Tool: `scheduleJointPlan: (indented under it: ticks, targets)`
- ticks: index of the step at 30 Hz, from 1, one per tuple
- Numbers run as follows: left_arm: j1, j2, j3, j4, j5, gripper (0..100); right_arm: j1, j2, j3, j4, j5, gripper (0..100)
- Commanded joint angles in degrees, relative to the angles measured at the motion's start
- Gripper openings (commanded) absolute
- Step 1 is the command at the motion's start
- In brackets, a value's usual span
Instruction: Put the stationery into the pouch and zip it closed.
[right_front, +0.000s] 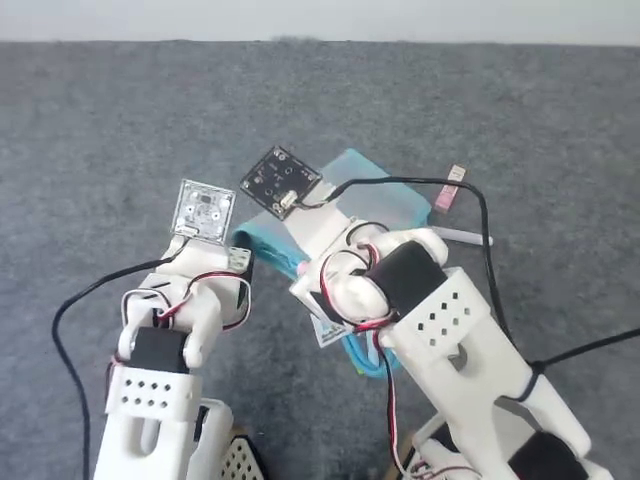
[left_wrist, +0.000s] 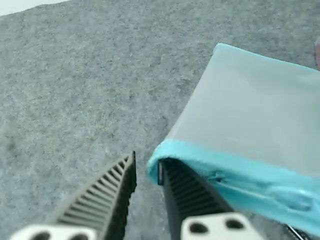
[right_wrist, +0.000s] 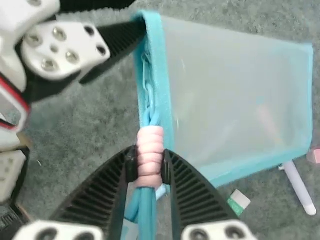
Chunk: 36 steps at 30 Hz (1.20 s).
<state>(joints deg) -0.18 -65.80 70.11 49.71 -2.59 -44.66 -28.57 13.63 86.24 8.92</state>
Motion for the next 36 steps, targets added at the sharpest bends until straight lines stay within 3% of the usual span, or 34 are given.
scheduleJointPlan:
  ticks: [1,9,21,25,30,36]
  targets:
    - [-0.2,-0.6,-2.9,1.7,0.5,4,5.4,-4.1,2.8,0.6,4.1,0.6]
    - [-5.3,-0.4,-4.1,1.8,0.6,3,21.9,-4.1,5.2,0.7,9.5,0.6]
    - [-9.1,-0.3,-5.5,2.8,1.3,3,29.1,-3.9,5.5,0.6,12.2,0.6]
    - [-9.8,-0.3,-6.2,3.5,2.2,3,28.2,-3.8,5.5,0.6,11.9,0.6]
    - [-8.4,-0.3,-6.0,3.4,2.2,3,20.0,-3.8,5.5,1.3,9.3,3.2]
    - [-7.0,-0.3,-5.9,3.2,2.5,3,7.9,-3.5,5.6,5.1,7.6,28.1]
